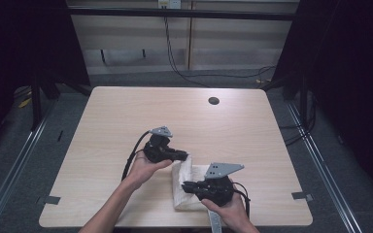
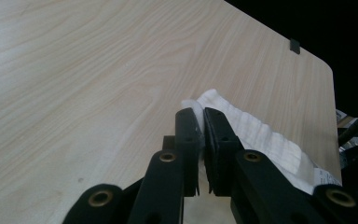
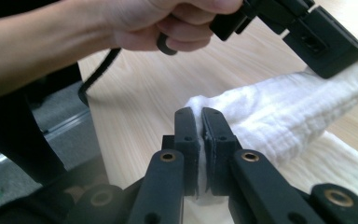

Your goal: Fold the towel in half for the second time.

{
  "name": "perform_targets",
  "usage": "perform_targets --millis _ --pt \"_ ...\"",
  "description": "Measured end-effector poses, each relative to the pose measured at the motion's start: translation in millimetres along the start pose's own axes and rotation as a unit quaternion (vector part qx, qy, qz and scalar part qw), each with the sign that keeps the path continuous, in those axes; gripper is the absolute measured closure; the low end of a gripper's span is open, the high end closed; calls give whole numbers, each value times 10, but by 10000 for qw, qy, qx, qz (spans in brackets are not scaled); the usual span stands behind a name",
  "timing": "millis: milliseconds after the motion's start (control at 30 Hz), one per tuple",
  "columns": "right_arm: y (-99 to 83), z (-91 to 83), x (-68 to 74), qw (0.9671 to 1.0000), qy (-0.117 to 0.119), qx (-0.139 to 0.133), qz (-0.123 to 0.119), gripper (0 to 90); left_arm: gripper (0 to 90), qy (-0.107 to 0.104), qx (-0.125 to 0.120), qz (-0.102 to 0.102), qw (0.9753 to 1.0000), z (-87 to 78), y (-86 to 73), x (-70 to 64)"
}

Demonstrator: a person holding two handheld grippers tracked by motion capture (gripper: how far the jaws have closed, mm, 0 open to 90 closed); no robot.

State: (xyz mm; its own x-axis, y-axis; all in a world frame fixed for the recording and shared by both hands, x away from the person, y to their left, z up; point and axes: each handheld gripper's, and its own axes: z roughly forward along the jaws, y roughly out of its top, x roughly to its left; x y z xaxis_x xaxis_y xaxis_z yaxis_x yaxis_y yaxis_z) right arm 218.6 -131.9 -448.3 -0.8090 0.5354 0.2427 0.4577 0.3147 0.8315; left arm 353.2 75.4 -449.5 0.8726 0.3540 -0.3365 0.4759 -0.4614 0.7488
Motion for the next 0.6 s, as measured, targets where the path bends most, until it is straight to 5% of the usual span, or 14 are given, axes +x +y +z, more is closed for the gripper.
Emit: perform_targets --millis 600 --pt "-364 -205 -123 9986 -434 292 46 834 848 -158 336 40 9993 444 63 -59"
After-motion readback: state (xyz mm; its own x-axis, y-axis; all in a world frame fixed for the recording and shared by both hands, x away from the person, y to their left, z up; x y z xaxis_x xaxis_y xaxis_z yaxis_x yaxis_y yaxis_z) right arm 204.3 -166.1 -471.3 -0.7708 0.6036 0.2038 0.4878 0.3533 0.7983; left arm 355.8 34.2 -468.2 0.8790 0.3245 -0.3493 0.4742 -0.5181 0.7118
